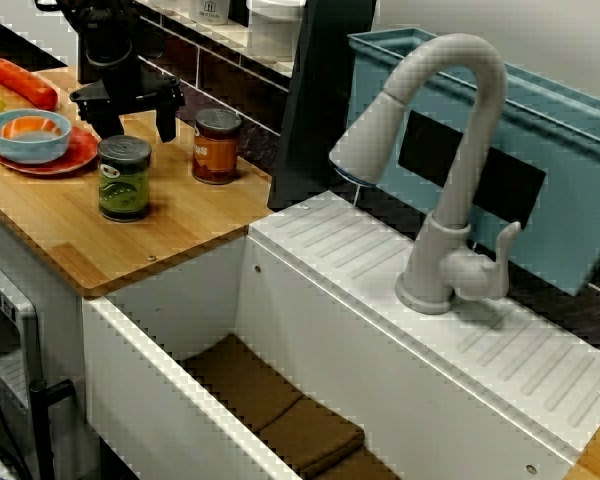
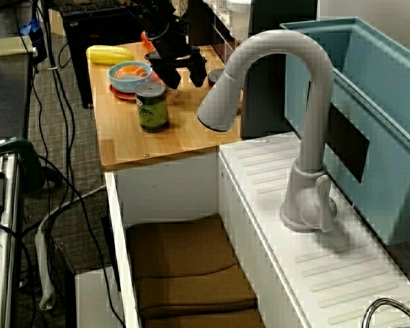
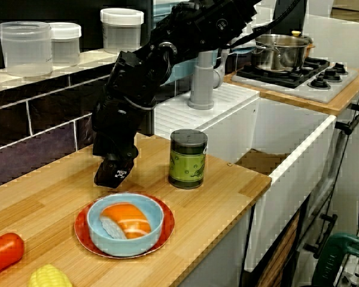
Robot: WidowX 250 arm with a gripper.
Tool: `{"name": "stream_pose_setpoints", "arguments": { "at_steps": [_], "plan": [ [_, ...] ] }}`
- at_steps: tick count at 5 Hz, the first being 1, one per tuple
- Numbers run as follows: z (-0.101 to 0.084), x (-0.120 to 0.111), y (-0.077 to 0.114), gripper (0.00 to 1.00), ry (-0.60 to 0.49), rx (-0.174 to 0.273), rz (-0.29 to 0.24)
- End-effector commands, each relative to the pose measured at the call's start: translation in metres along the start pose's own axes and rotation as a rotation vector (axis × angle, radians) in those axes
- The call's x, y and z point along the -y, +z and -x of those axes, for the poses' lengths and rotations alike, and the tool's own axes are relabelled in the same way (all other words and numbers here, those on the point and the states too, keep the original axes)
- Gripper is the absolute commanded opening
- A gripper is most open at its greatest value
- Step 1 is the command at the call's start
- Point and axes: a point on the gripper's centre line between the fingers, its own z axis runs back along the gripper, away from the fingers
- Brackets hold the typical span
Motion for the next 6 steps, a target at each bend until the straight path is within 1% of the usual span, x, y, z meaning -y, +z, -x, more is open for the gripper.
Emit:
{"name": "stream_pose_setpoints", "arguments": {
  "at_steps": [1, 2, 3, 5, 6],
  "plan": [
    [0.000, 0.000, 0.000, 1.00, 0.000, 0.000, 0.000],
    [-0.002, 0.003, -0.004, 1.00, -0.018, -0.022, -0.015],
    [-0.006, 0.003, -0.008, 1.00, -0.001, -0.051, -0.031],
    [0.000, 0.001, -0.006, 1.00, -0.027, -0.070, -0.037],
    [-0.012, 0.002, 0.001, 1.00, -0.034, -0.149, -0.047]
  ]
}}
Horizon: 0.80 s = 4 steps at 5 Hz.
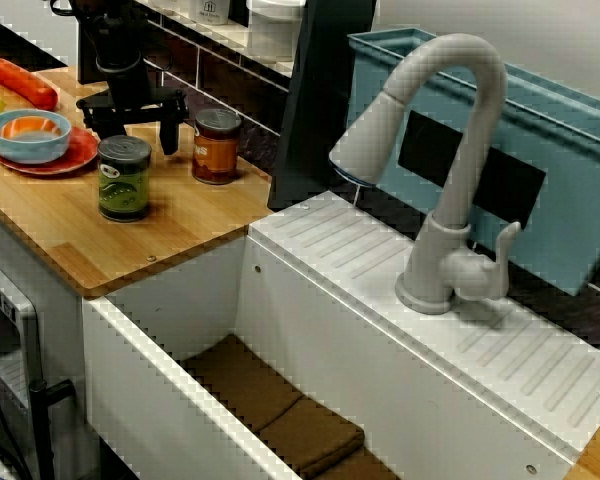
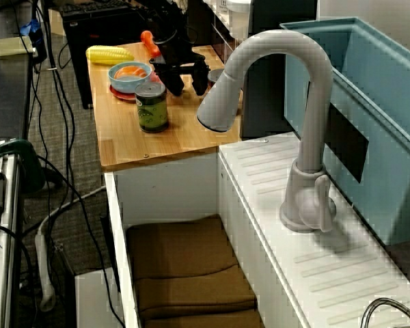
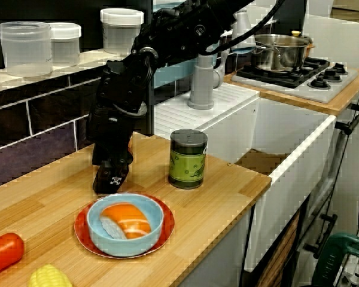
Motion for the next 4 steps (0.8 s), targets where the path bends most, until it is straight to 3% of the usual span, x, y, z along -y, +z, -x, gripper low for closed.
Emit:
{"name": "stream_pose_setpoints", "arguments": {
  "at_steps": [1, 2, 3, 4],
  "plan": [
    [-0.022, 0.004, 0.040, 1.00, -0.025, -0.117, 0.017],
    [-0.031, 0.001, 0.061, 1.00, -0.050, -0.170, 0.037],
    [-0.043, 0.001, 0.072, 1.00, -0.100, -0.185, 0.050],
    [-0.050, -0.011, 0.075, 1.00, -0.166, -0.171, 0.049]
  ]
}}
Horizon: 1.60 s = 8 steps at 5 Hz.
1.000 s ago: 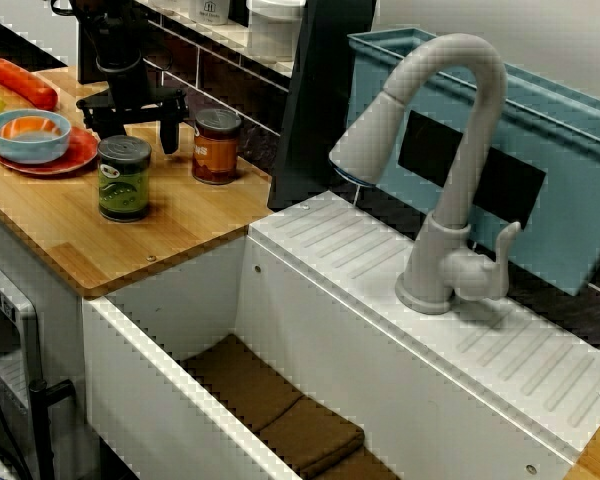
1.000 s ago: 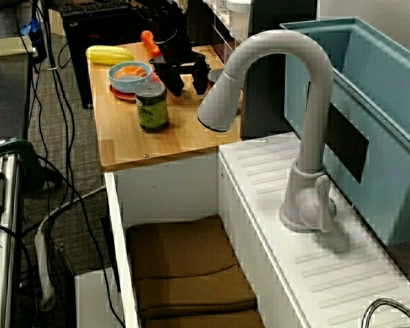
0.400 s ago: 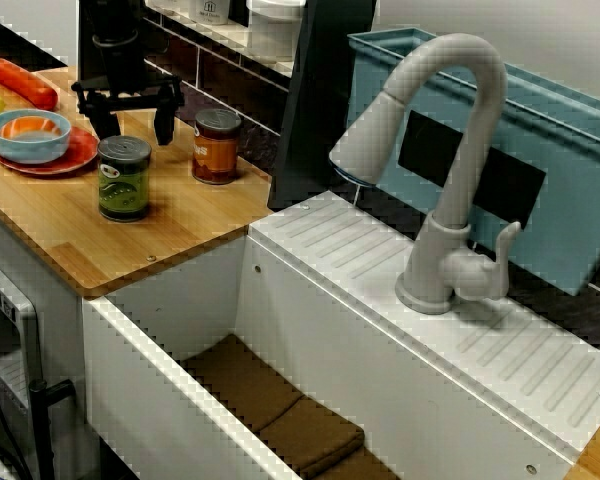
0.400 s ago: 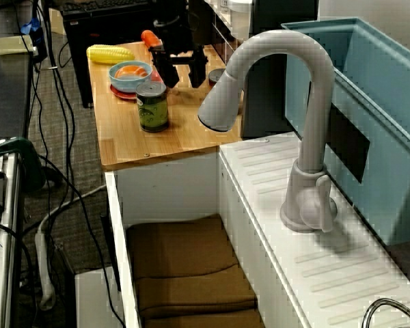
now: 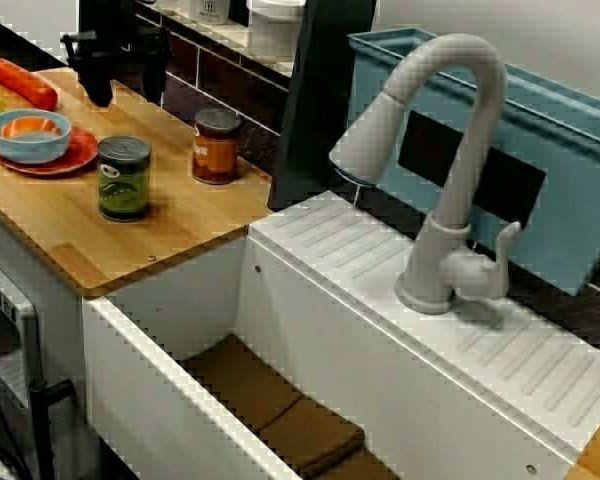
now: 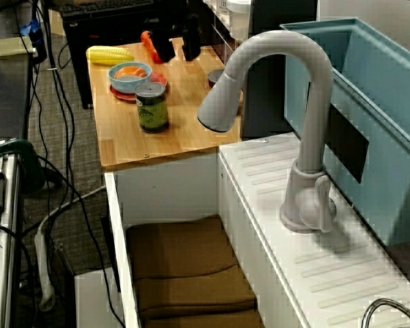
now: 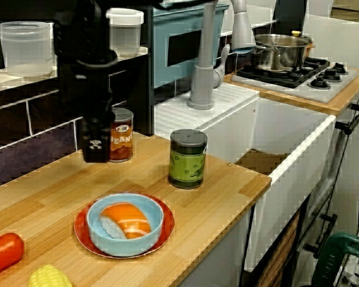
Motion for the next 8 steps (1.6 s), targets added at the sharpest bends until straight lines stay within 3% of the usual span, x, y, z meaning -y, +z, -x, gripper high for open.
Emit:
{"name": "stream_pose_setpoints", "arguments": {
  "at_steps": [1, 2, 3, 4, 5, 6, 8],
  "plan": [
    [-0.013, -0.018, 0.028, 1.00, -0.165, 0.107, 0.006],
    [-0.012, -0.031, 0.031, 1.00, -0.299, 0.127, -0.007],
    [-0.009, -0.040, 0.031, 1.00, -0.409, 0.093, -0.014],
    [-0.003, -0.036, 0.032, 1.00, -0.513, 0.069, -0.070],
    [-0.004, -0.048, 0.032, 1.00, -0.597, 0.027, -0.104],
    [-0.007, -0.061, 0.032, 1.00, -0.669, 0.066, -0.089],
    [-0.006, -0.081, 0.020, 1.00, -0.713, 0.041, -0.102]
  ]
}}
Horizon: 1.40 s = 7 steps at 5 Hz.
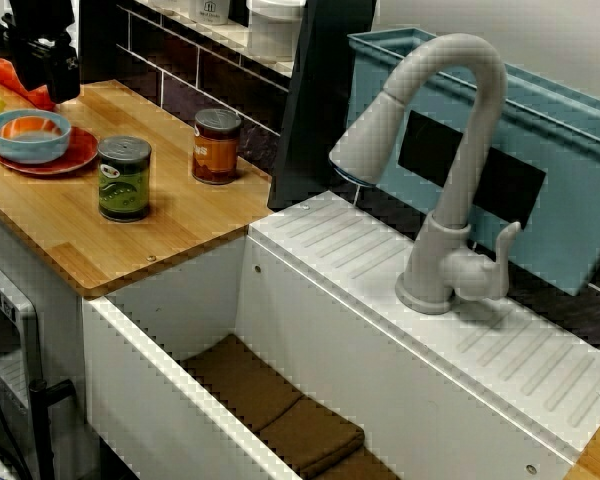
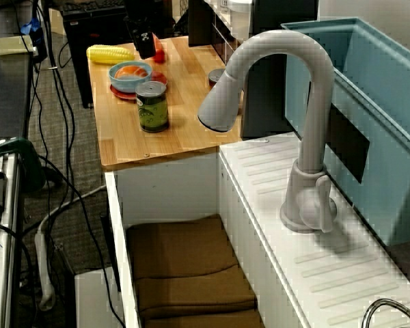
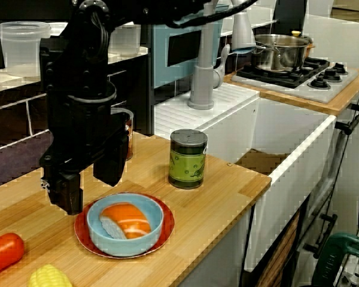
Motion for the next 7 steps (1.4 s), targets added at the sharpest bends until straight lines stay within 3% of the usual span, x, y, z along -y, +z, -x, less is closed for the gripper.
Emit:
{"name": "stream_pose_setpoints", "arguments": {
  "at_steps": [1, 3, 5, 7],
  "plan": [
    [0.008, 0.000, 0.008, 1.00, -0.047, 0.021, -0.041],
    [0.025, 0.026, 0.001, 1.00, -0.096, 0.045, -0.059],
    [0.021, 0.027, 0.002, 1.00, -0.088, 0.042, -0.060],
    [0.013, 0.035, 0.005, 1.00, -0.056, 0.003, -0.026]
  ]
}}
